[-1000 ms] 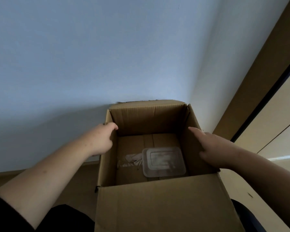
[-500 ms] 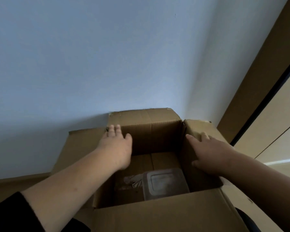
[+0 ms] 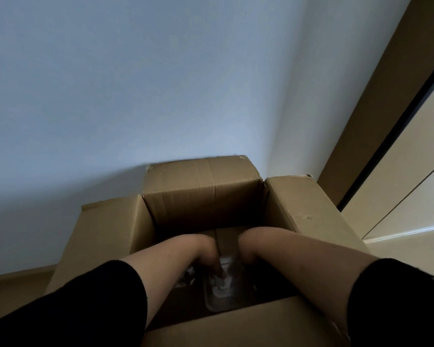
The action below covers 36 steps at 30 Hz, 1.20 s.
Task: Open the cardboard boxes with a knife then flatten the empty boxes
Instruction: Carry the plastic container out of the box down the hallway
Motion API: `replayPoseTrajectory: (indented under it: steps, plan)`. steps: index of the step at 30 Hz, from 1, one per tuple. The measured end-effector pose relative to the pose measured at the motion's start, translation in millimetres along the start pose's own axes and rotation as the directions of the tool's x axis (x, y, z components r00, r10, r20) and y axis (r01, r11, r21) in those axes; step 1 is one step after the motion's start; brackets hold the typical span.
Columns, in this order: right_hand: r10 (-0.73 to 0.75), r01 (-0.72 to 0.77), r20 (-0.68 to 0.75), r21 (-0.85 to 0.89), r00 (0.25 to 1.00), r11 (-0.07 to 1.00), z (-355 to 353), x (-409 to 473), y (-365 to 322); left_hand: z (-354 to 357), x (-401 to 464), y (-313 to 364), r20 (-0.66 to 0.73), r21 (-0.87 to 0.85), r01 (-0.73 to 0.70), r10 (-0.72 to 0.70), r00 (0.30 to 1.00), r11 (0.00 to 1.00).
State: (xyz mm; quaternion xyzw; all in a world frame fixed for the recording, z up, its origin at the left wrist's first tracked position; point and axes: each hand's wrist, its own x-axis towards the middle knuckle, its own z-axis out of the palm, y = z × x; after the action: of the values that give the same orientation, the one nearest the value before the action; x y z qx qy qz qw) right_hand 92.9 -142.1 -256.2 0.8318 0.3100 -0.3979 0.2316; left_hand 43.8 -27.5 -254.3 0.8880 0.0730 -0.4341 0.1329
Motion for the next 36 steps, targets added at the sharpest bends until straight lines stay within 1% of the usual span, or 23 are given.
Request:
replayPoseTrajectory:
  steps: [3, 5, 8, 12, 16, 20, 23, 26, 27, 29, 31, 34, 36]
  plan:
    - [-0.041, 0.042, 0.080, -0.013, 0.996, 0.999, 10.4, 2.6, -5.6, 5.4, 8.1, -0.3, -0.047, 0.077, -0.004, 0.007, 0.999, 0.997]
    - [-0.089, 0.090, 0.109, -0.002, 0.990, 0.996, 15.9, 7.4, -7.1, 8.8, 11.3, 1.6, -0.047, 0.123, -0.018, 0.024, 0.999, 0.992]
    - [-0.115, 0.115, 0.081, 0.004, 0.990, 0.993, 19.4, 11.5, -6.4, 12.4, 14.4, 1.3, -0.059, 0.155, -0.019, 0.028, 0.998, 0.988]
    - [-0.119, 0.119, 0.025, -0.008, 0.993, 0.993, 18.4, 15.4, -6.6, 12.4, 14.7, -0.4, -0.031, 0.134, -0.046, 0.051, 0.998, 0.990]
    - [-0.121, 0.123, 0.048, -0.021, 0.991, 0.992, 17.7, 16.5, -8.7, 11.8, 13.9, 0.1, -0.010, 0.129, -0.070, 0.072, 0.997, 0.989]
    - [-0.099, 0.099, 0.024, -0.023, 0.995, 0.995, 13.7, 14.8, -6.8, 5.6, 11.9, -0.3, 0.019, 0.109, -0.092, 0.090, 0.996, 0.990]
    - [-0.069, 0.068, -0.032, -0.028, 0.997, 0.997, 8.9, 11.7, -3.6, -1.4, 11.3, -2.1, 0.027, 0.100, -0.105, 0.103, 0.994, 0.989]
    - [-0.034, 0.034, -0.140, -0.005, 0.990, 0.999, 3.3, 4.5, -2.1, -9.3, 8.5, -6.6, 0.017, 0.061, -0.107, 0.106, 0.994, 0.992]
    - [-0.045, 0.049, -0.174, 0.022, 0.984, 0.999, 1.2, 1.4, -1.6, -12.5, 6.0, -9.1, -0.005, 0.082, -0.121, 0.122, 0.993, 0.989]
    - [-0.058, 0.094, -0.227, 0.148, 0.972, 0.984, -3.1, -9.6, 1.2, -18.6, -3.6, -13.7, -0.065, 0.141, -0.150, 0.161, 0.985, 0.979]
    - [-0.068, 0.135, -0.269, 0.240, 0.961, 0.961, -7.2, -23.5, 5.7, -24.9, -16.8, -15.9, -0.125, 0.176, -0.148, 0.171, 0.977, 0.973]
    - [-0.048, 0.161, -0.337, 0.315, 0.940, 0.935, -12.8, -47.1, 10.5, -35.9, -38.9, -20.6, -0.218, 0.159, -0.121, 0.155, 0.964, 0.980]
    - [-0.019, 0.177, -0.414, 0.346, 0.910, 0.921, -16.4, -64.0, 12.5, -46.4, -55.9, -24.4, -0.278, 0.139, -0.142, 0.176, 0.944, 0.980]
